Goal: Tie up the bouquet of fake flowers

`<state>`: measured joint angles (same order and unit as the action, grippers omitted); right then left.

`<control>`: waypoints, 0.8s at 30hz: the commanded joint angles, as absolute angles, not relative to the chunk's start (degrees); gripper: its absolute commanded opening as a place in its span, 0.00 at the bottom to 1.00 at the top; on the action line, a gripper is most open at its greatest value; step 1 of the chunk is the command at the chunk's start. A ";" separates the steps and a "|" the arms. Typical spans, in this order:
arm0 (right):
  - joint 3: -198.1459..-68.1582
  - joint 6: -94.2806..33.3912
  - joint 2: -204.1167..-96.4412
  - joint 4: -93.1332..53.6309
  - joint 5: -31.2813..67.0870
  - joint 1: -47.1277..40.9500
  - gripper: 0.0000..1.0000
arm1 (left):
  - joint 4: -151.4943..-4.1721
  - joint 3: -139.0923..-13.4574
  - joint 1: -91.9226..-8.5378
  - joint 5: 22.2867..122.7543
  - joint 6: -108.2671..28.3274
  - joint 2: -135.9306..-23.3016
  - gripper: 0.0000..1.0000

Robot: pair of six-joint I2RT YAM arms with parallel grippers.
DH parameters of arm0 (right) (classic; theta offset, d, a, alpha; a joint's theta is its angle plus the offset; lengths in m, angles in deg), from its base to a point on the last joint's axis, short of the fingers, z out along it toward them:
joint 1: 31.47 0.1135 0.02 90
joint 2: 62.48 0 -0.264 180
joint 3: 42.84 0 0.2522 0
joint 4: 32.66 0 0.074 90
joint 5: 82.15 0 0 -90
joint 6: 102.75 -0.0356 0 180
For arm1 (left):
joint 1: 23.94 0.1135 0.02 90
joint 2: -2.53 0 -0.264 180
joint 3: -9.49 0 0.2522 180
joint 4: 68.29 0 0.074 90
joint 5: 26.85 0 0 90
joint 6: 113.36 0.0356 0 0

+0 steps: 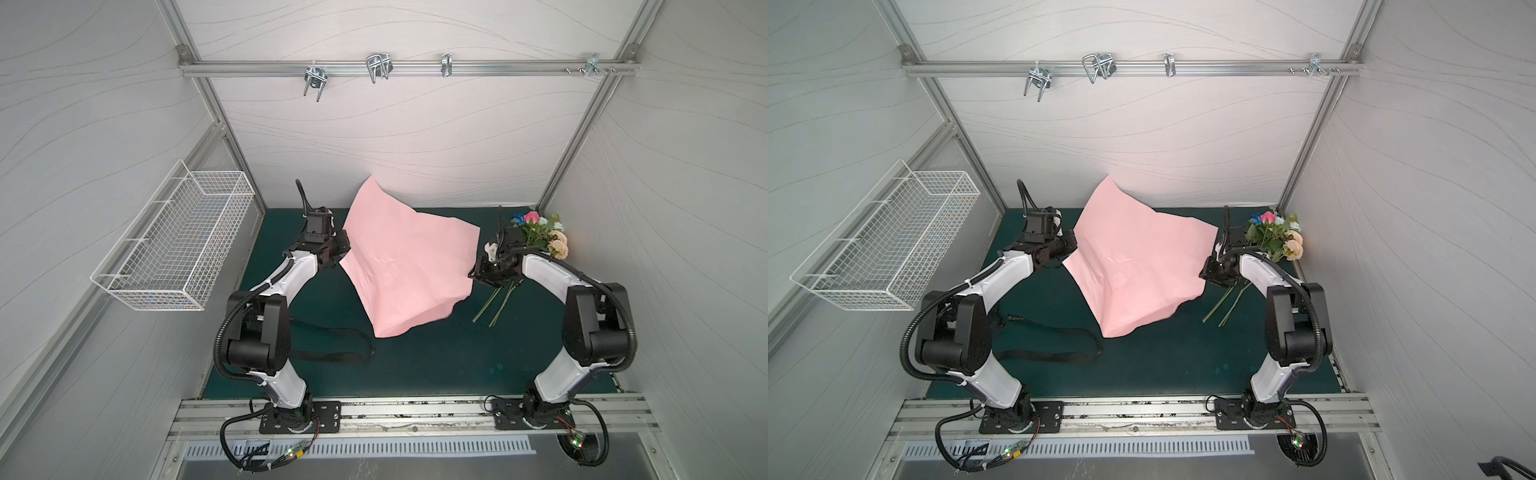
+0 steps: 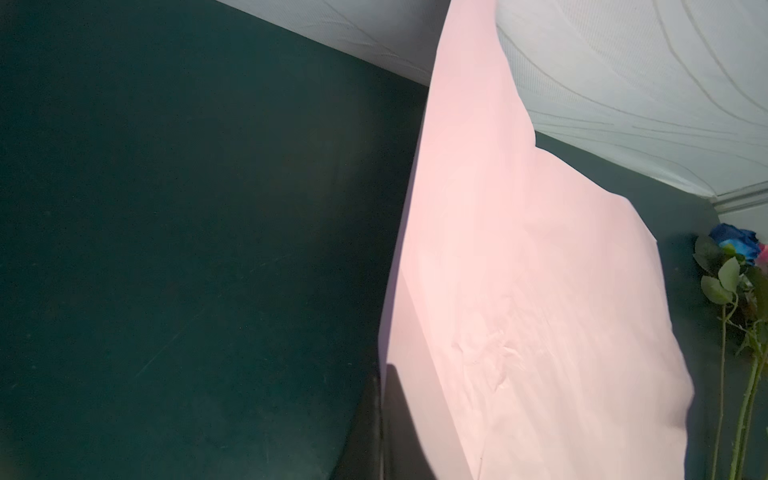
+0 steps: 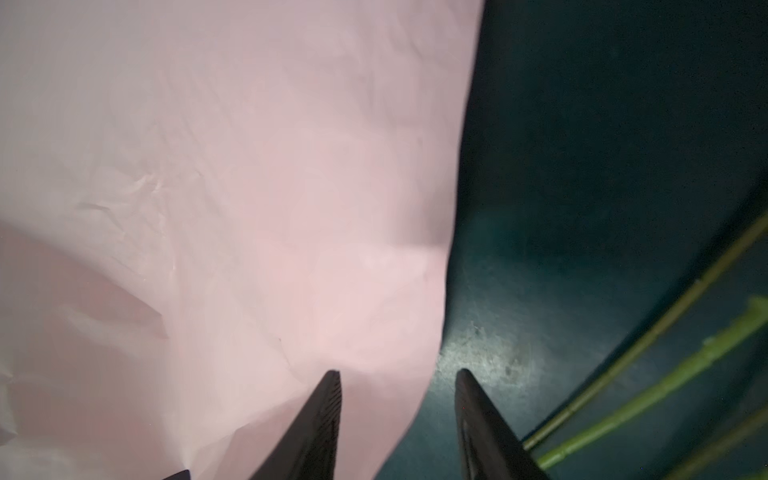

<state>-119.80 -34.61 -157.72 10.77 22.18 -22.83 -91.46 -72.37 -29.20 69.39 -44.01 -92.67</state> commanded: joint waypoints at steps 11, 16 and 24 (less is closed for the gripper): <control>-114.87 -32.70 -138.95 17.37 17.56 -17.69 0.58 | -90.26 -75.14 -27.04 72.50 -40.43 -94.92 0.00; -115.12 -34.22 -143.16 17.46 11.99 -8.96 0.57 | -93.98 -78.37 -25.58 75.50 -39.02 -97.37 0.00; -106.78 -44.15 -143.90 16.70 10.68 -5.46 0.60 | -97.47 -81.88 -25.08 79.58 -35.45 -99.89 0.00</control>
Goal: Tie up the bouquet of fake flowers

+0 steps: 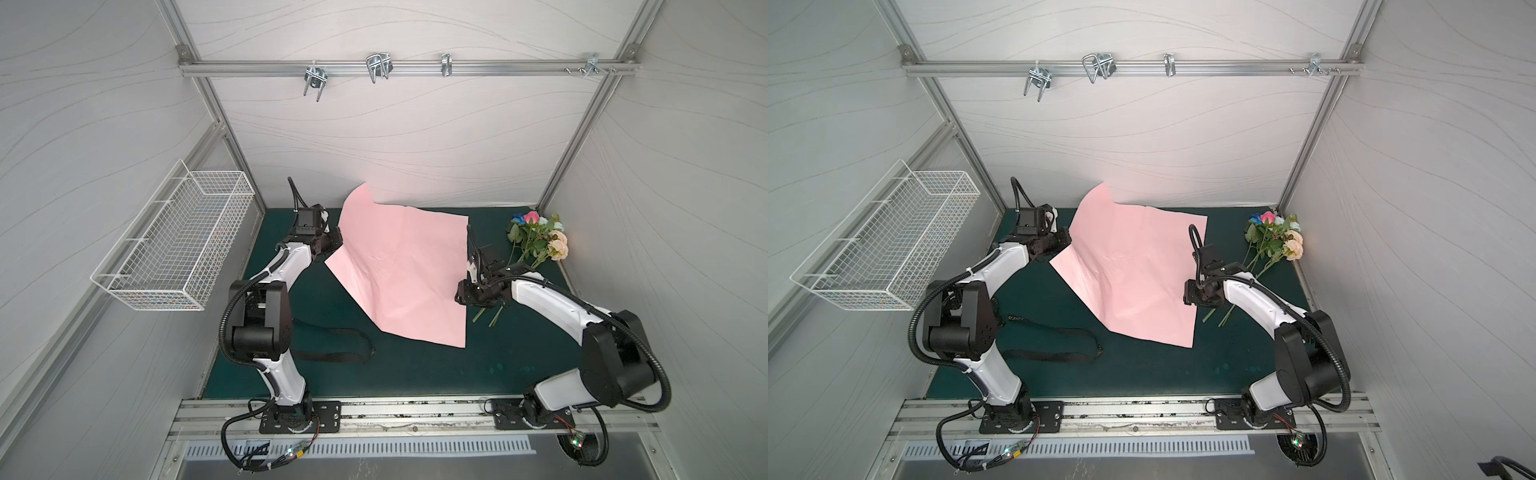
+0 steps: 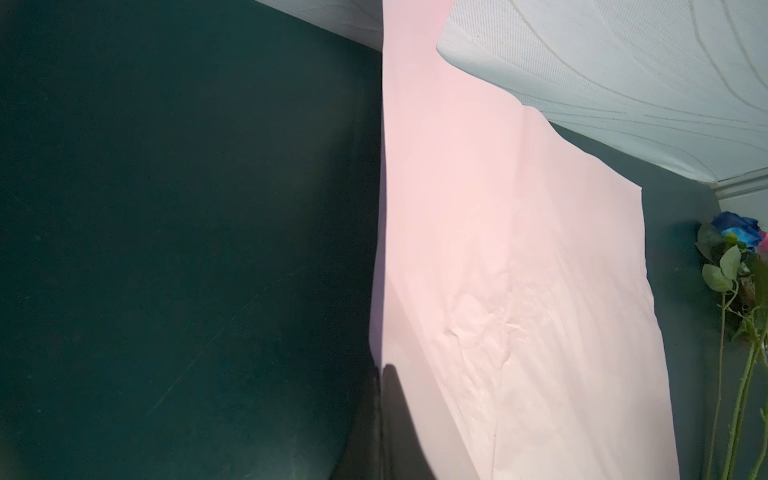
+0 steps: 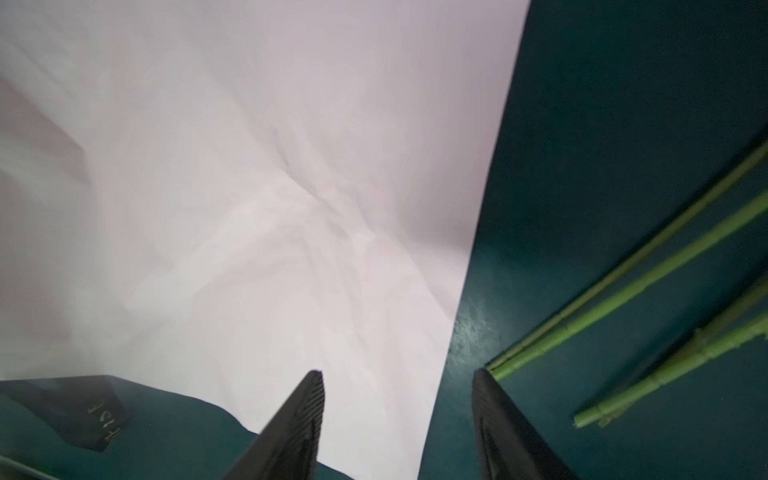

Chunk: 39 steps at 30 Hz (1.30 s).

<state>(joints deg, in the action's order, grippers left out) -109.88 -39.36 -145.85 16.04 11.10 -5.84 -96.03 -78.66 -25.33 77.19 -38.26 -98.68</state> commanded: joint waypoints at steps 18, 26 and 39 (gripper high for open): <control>-91.21 -57.87 -142.22 -0.74 27.65 0.87 0.10 | -104.64 -88.63 -24.64 85.41 -28.48 -105.14 0.00; -91.66 -60.49 -131.85 7.74 26.77 8.08 0.00 | -108.77 -90.32 -24.17 86.53 -24.06 -104.98 0.00; -88.04 -70.93 -125.97 11.69 21.97 25.00 0.01 | -109.31 -89.91 -22.88 93.67 -20.46 -111.72 0.00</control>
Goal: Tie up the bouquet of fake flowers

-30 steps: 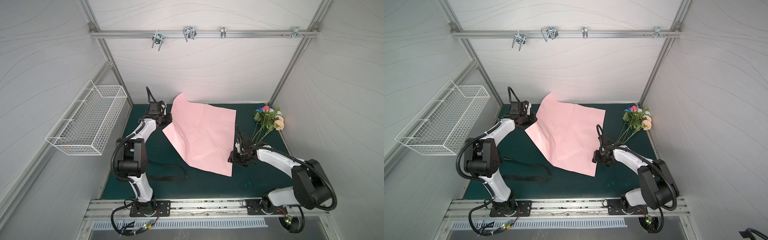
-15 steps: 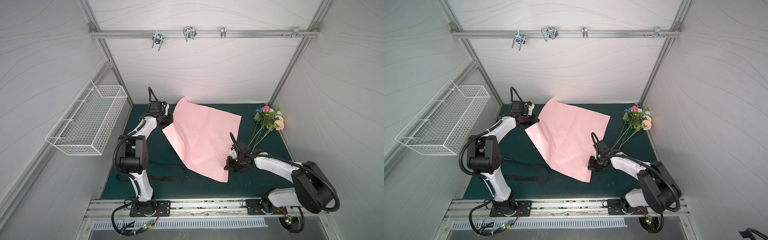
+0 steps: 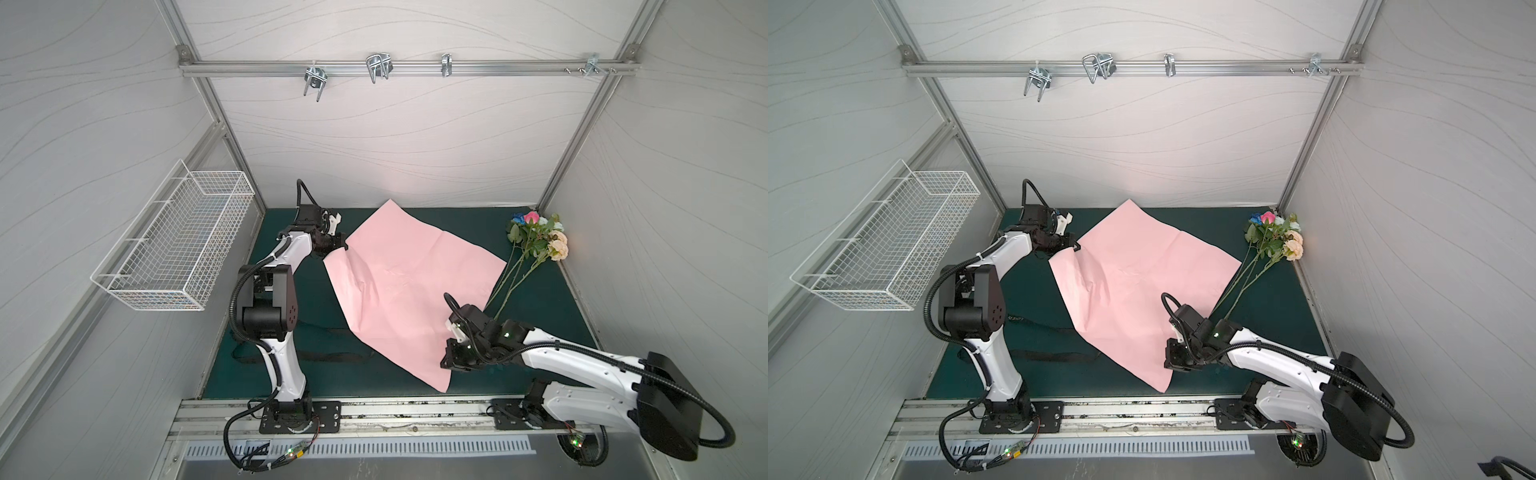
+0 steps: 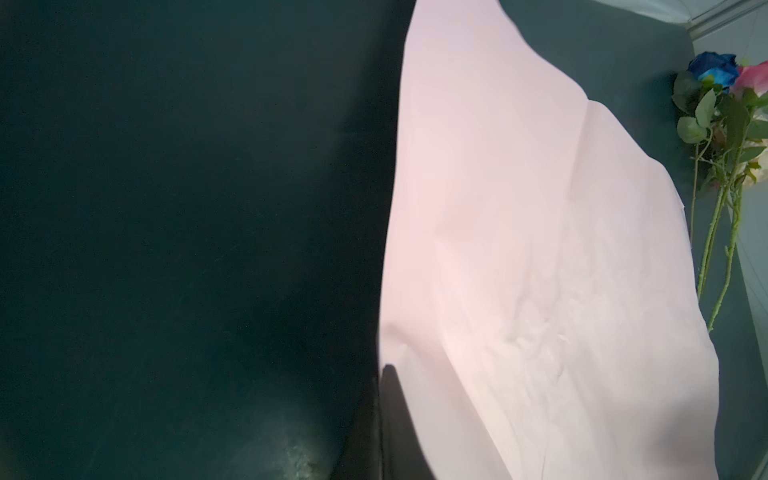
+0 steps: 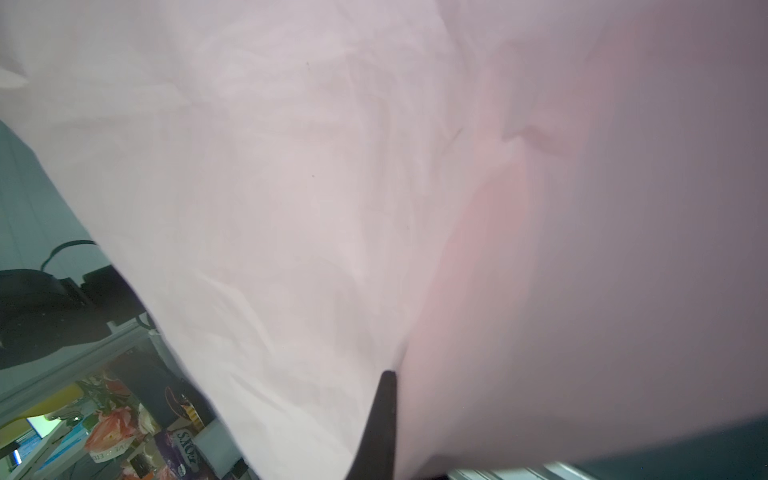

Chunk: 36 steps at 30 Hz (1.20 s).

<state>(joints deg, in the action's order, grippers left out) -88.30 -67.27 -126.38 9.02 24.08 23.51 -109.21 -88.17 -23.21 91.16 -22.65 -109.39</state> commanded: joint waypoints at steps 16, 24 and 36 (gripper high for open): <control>-93.92 -66.30 -135.54 10.01 22.10 25.26 0.30 | -110.93 -93.44 -19.01 83.97 -28.44 -110.78 0.82; -94.79 -66.39 -132.74 14.81 20.74 25.31 0.61 | -123.78 -92.03 -18.25 62.89 -39.35 -101.08 0.89; -107.03 -61.77 -123.77 43.32 3.49 19.99 0.99 | -107.31 -66.04 -25.05 73.07 -56.21 -77.74 0.84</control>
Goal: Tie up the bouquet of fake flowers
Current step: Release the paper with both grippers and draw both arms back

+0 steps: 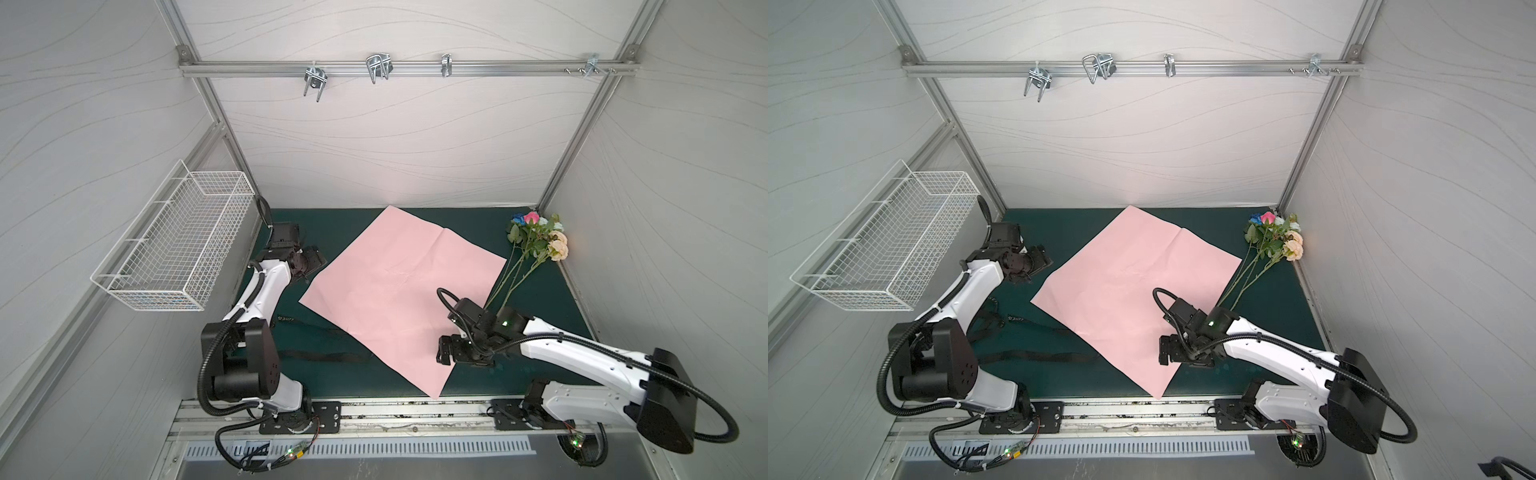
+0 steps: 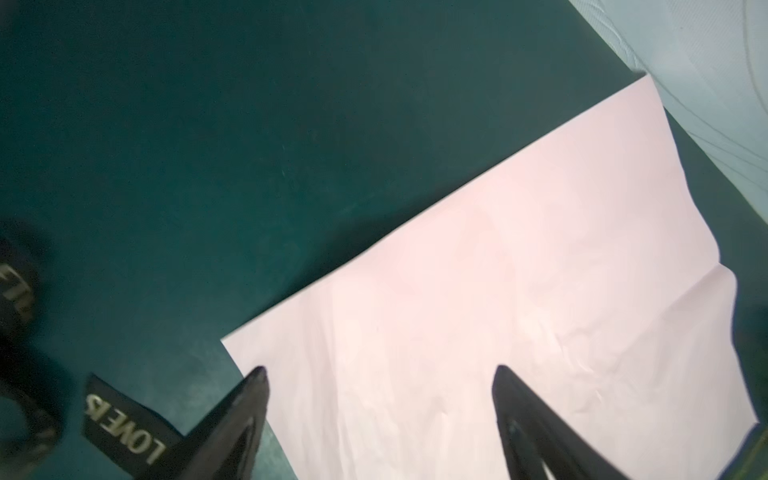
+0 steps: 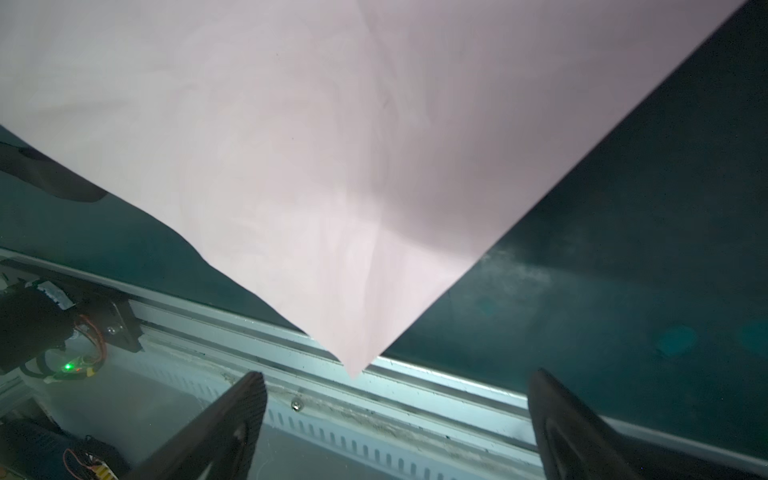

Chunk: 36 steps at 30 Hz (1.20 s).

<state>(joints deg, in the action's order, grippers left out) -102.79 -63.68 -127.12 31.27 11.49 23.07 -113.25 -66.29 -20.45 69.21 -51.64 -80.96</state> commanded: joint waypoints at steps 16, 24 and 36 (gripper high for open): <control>-113.66 -47.18 -119.53 34.59 3.90 -1.78 0.99 | -105.85 -50.88 -22.93 62.83 -67.89 -72.30 0.98; -112.61 -45.04 -119.97 32.31 4.18 -1.76 0.99 | -101.40 -47.05 -21.80 70.85 -75.01 -74.96 0.95; -111.79 -44.79 -121.65 29.35 5.20 -1.76 0.99 | -99.96 -40.25 -21.84 71.52 -80.43 -74.64 0.95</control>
